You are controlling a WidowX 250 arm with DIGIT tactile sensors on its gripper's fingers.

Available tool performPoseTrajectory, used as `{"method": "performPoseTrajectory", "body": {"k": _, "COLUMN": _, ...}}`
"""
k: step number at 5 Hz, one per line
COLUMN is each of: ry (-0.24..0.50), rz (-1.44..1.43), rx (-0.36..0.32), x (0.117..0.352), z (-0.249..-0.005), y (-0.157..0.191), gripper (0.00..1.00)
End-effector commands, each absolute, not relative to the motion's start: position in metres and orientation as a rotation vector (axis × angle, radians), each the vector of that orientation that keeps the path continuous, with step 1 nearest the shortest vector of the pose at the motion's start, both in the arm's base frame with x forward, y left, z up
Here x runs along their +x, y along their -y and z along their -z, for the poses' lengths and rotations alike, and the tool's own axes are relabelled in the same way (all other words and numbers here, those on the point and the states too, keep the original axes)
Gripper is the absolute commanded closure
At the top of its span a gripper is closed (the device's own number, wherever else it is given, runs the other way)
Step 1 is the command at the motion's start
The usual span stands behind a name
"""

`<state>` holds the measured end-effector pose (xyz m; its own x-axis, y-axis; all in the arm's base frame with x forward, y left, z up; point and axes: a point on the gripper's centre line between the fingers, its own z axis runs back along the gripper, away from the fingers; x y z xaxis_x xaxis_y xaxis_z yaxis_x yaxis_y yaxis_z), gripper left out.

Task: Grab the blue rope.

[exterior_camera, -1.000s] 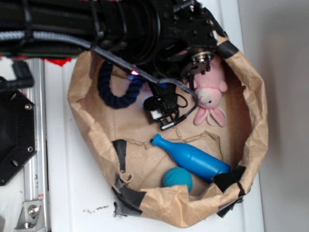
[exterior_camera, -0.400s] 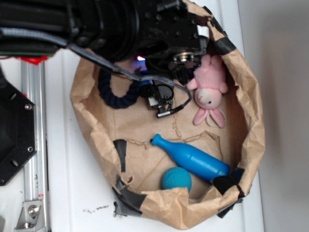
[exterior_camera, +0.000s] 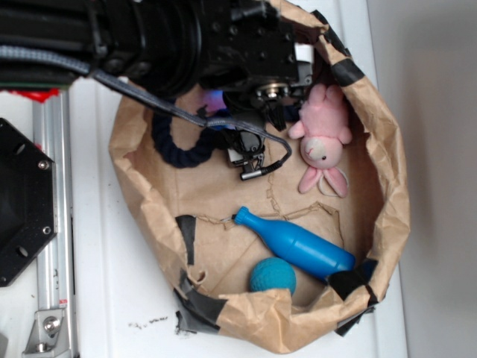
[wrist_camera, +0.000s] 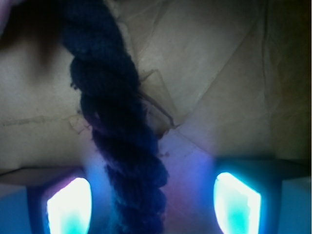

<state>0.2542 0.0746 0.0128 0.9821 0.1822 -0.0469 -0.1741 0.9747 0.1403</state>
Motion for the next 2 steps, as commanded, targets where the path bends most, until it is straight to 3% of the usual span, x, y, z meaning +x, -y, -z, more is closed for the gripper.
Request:
{"method": "performPoseTrajectory", "body": {"k": 1, "ry": -0.002, "rz": -0.181, "rx": 0.115, "x": 0.257, "z": 0.001, "y": -0.070, "gripper": 0.00}}
{"method": "performPoseTrajectory", "body": {"k": 2, "ry": 0.010, "rz": -0.101, "rx": 0.184, "x": 0.272, "z": 0.017, "y": -0.050, "gripper": 0.00}}
